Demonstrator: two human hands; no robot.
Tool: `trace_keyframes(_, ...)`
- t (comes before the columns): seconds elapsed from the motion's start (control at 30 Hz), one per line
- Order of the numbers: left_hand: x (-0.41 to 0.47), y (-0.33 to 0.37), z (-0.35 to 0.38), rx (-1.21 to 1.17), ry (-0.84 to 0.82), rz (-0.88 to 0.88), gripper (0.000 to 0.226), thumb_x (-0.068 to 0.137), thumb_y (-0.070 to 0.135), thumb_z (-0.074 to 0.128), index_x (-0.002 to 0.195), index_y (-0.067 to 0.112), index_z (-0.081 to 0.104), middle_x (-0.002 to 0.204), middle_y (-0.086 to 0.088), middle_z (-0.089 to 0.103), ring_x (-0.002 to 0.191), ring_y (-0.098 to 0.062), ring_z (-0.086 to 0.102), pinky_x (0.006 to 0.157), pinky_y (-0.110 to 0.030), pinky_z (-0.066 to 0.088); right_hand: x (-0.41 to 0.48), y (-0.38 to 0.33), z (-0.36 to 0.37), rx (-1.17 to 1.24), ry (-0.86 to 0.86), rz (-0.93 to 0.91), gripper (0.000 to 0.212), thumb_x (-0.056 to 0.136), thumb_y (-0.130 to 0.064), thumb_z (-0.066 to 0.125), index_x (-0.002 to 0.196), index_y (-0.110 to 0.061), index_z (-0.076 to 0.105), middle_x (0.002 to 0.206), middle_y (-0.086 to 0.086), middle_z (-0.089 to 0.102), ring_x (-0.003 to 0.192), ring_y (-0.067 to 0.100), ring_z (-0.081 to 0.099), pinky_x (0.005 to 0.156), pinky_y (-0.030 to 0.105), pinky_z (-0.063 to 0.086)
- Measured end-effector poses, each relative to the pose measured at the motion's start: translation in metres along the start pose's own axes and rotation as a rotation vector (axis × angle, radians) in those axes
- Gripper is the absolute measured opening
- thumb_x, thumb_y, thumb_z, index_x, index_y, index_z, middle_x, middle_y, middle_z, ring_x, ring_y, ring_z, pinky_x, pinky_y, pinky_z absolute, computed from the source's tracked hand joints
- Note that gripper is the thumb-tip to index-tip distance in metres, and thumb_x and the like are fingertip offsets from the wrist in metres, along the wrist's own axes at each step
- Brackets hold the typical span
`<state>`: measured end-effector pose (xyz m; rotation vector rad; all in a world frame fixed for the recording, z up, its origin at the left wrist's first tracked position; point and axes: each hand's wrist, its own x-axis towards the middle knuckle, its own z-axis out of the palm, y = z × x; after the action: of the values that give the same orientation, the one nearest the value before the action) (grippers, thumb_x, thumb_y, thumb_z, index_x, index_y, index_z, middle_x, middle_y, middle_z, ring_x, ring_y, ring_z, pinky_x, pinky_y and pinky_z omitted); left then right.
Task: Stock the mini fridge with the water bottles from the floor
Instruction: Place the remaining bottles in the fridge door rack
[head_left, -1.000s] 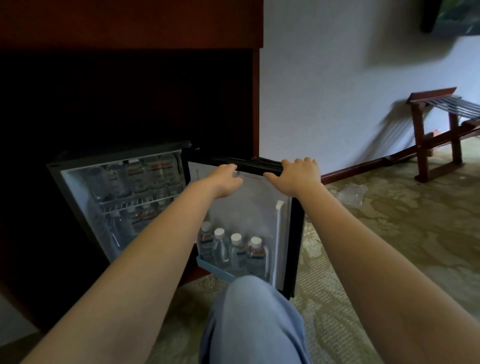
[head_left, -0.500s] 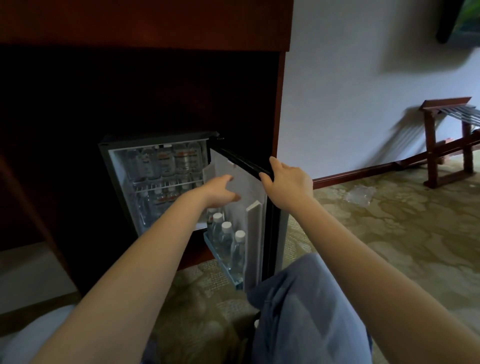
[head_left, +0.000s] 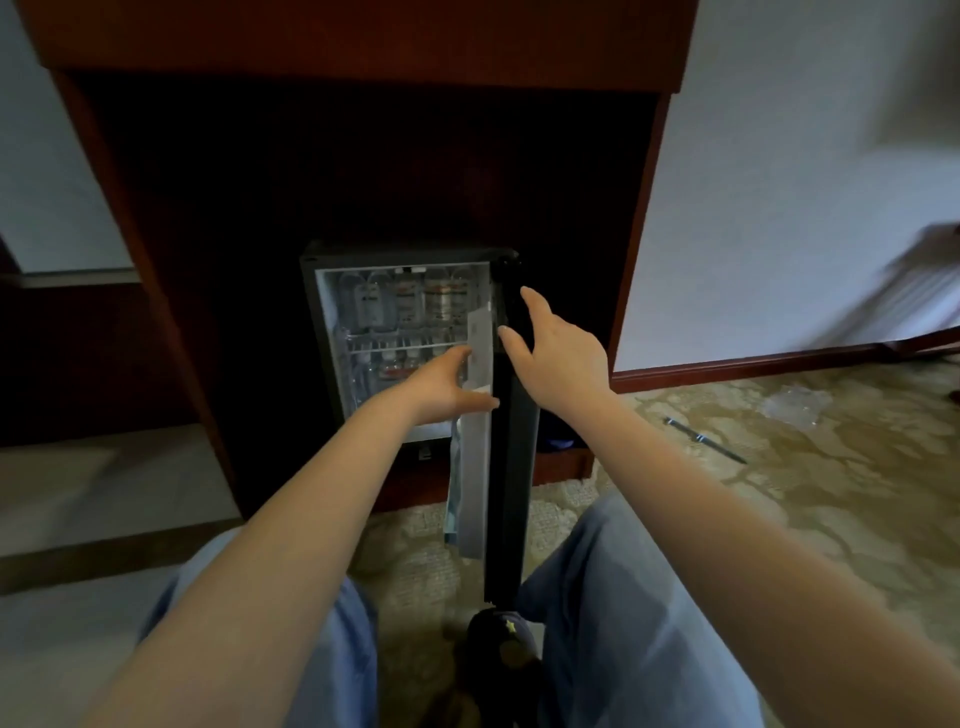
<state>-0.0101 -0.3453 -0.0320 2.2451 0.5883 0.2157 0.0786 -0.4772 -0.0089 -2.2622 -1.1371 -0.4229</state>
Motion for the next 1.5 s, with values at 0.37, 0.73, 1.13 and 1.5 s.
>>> trace_keyframes(0.37, -0.003, -0.031, -0.029, -0.101, 0.398, -0.059, 0.084, 0.078, 0.054, 0.067, 0.144, 0.017, 0.029, 0.146, -0.002, 0.040, 0.131, -0.021, 0.042, 0.101, -0.032, 0.040, 0.045, -0.007, 0.047, 0.274, -0.059, -0.079, 0.059, 0.095, -0.010, 0.040, 0.150, -0.026, 0.025, 0.140, 0.007, 0.051, 0.088, 0.014, 0.062, 0.064, 0.029, 0.048)
trace_keyframes(0.73, 0.022, -0.067, -0.100, 0.200, 0.671, -0.135, 0.048, 0.091, 0.036, 0.056, 0.133, 0.012, 0.050, 0.132, -0.006, 0.049, 0.118, -0.023, 0.051, 0.094, -0.029, 0.041, 0.116, -0.036, 0.115, -0.141, -0.409, -0.272, 0.077, 0.093, -0.017, 0.050, 0.154, -0.024, 0.003, 0.162, -0.002, 0.001, 0.149, 0.019, 0.000, 0.120, 0.042, 0.013)
trace_keyframes(1.13, 0.087, -0.124, -0.163, 0.576, 0.512, -0.221, 0.063, 0.091, 0.030, 0.052, 0.147, 0.013, 0.028, 0.155, -0.004, 0.024, 0.137, -0.032, 0.028, 0.106, -0.045, 0.037, 0.184, -0.090, 0.178, -0.292, -0.391, -0.280, 0.086, 0.088, -0.030, 0.058, 0.153, -0.023, 0.001, 0.159, 0.004, 0.005, 0.147, 0.028, 0.005, 0.117, 0.053, 0.013)
trace_keyframes(1.5, 0.179, -0.165, -0.212, 0.545, 0.484, -0.292, 0.059, 0.094, 0.013, 0.043, 0.149, 0.020, 0.024, 0.159, 0.005, 0.016, 0.141, -0.029, 0.021, 0.110, -0.045, 0.034, 0.253, -0.105, 0.230, -0.268, -0.313, -0.261, 0.080, 0.086, -0.040, 0.059, 0.150, -0.019, 0.016, 0.150, 0.006, 0.020, 0.139, 0.031, 0.018, 0.117, 0.052, 0.012)
